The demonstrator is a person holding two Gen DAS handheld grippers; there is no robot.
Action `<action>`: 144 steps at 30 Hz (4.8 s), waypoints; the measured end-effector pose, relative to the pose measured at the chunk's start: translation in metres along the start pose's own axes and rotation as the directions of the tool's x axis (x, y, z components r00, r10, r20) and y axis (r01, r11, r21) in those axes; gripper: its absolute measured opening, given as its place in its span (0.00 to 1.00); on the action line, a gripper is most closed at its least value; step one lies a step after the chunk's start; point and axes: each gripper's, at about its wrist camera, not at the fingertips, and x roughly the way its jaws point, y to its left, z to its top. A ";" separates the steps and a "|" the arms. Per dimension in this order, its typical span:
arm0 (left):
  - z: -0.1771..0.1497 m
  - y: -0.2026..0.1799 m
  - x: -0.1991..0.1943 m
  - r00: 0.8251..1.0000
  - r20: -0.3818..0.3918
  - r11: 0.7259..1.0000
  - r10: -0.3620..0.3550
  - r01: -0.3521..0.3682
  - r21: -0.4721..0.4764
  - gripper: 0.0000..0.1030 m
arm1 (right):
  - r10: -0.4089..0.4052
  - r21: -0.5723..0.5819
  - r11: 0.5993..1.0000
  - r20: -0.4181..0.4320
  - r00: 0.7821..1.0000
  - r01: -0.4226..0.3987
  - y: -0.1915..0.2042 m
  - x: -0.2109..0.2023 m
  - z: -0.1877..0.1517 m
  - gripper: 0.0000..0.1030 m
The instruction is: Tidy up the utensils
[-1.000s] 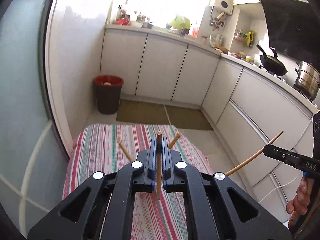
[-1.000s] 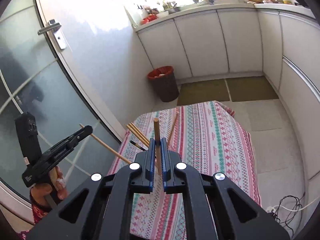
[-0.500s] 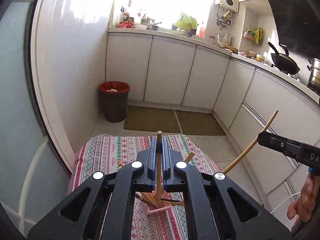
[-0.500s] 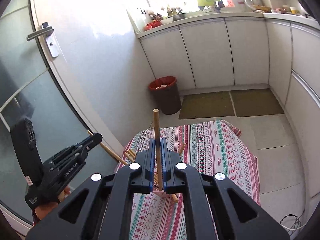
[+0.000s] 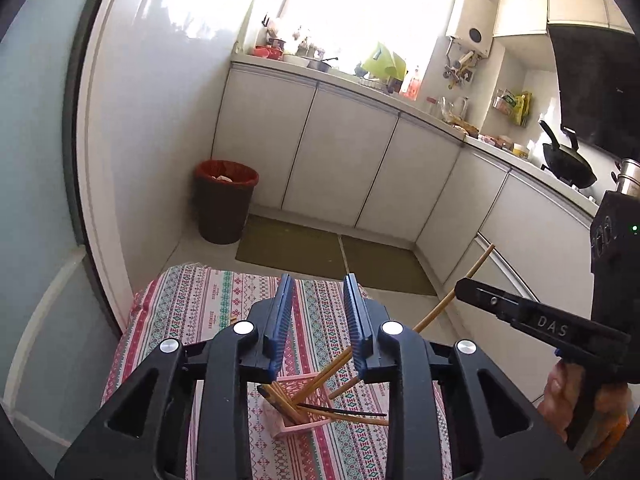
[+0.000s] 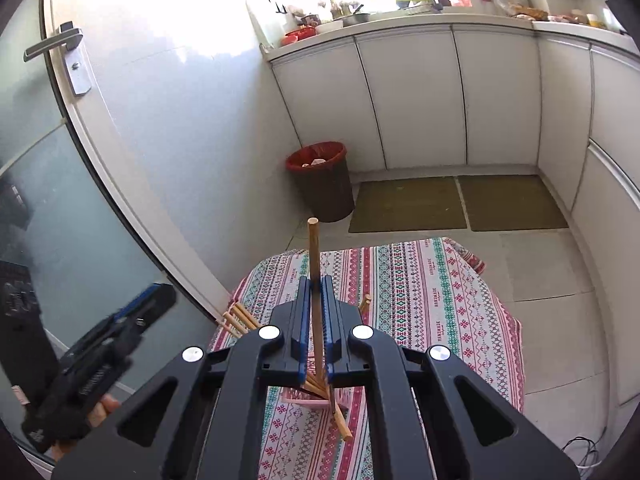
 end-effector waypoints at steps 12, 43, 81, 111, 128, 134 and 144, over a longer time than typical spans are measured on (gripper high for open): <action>-0.002 0.002 -0.016 0.997 0.005 0.997 0.076 -0.076 0.011 0.43 | -0.053 0.006 0.999 -0.031 0.998 0.054 0.007 0.028 -0.028 0.25; -0.081 -0.107 -0.136 0.909 0.190 0.911 0.370 -0.395 0.117 0.93 | -0.517 0.151 0.856 0.220 0.827 0.495 0.005 -0.181 -0.135 0.93; -0.084 -0.115 -0.136 0.918 0.160 0.912 0.364 -0.386 0.138 0.93 | -0.504 0.178 0.861 0.181 0.844 0.476 -0.002 -0.176 -0.137 0.93; -0.087 -0.105 -0.127 0.920 0.135 0.913 0.369 -0.386 0.133 0.93 | -0.503 0.180 0.861 0.166 0.848 0.475 -0.001 -0.172 -0.138 0.93; -0.086 -0.102 -0.125 0.937 0.115 0.933 0.328 -0.341 0.118 0.90 | -0.498 0.170 0.864 0.143 0.855 0.474 -0.001 -0.165 -0.142 0.93; -0.085 -0.106 -0.127 0.931 0.142 0.923 0.336 -0.355 0.150 0.87 | -0.500 0.170 0.863 0.142 0.854 0.476 -0.003 -0.165 -0.142 0.93; -0.082 -0.102 -0.123 0.930 0.107 0.921 0.352 -0.365 0.136 0.93 | -0.505 0.176 0.859 0.146 0.850 0.480 -0.005 -0.166 -0.141 0.93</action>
